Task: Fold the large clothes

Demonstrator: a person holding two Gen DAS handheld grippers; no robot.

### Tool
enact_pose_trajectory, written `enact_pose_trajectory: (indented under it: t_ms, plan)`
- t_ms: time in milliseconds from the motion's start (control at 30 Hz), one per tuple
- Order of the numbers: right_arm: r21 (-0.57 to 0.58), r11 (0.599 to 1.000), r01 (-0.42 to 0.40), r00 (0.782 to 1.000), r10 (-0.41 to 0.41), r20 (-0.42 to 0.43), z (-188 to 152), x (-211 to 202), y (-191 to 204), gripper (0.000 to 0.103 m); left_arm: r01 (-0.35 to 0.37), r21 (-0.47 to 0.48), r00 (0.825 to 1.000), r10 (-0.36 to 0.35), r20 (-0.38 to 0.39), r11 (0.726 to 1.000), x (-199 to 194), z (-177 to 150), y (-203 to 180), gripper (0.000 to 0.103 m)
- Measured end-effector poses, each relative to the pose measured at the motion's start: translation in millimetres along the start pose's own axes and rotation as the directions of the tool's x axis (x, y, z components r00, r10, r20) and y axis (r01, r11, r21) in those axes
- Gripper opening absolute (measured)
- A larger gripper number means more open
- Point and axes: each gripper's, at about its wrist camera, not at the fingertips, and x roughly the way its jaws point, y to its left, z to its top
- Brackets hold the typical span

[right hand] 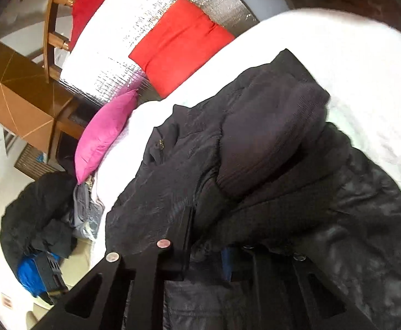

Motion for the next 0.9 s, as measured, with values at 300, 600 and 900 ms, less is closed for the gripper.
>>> enact_pose_trajectory:
  t_ms: [300, 600, 900]
  plan:
    - [0.051, 0.998, 0.031, 0.985, -0.022, -0.173, 7.0, 27.7, -17.4, 0.028, -0.052, 0.046, 0.998, 0.053, -0.020, 0.998, 7.8, -0.4, -6.8, 0.072]
    - [-0.156, 0.978, -0.138, 0.962, 0.095, -0.256, 17.4, -29.5, 7.2, 0.070, 0.011, 0.017, 0.994, -0.012, 0.107, 1.000, -40.3, 3.1, 5.4, 0.072]
    - [-0.120, 0.990, 0.080, 0.994, -0.088, -0.065, 35.3, -4.3, -7.2, 0.037, -0.083, -0.097, 0.995, 0.088, 0.044, 0.992, -14.7, 10.9, 28.5, 0.072]
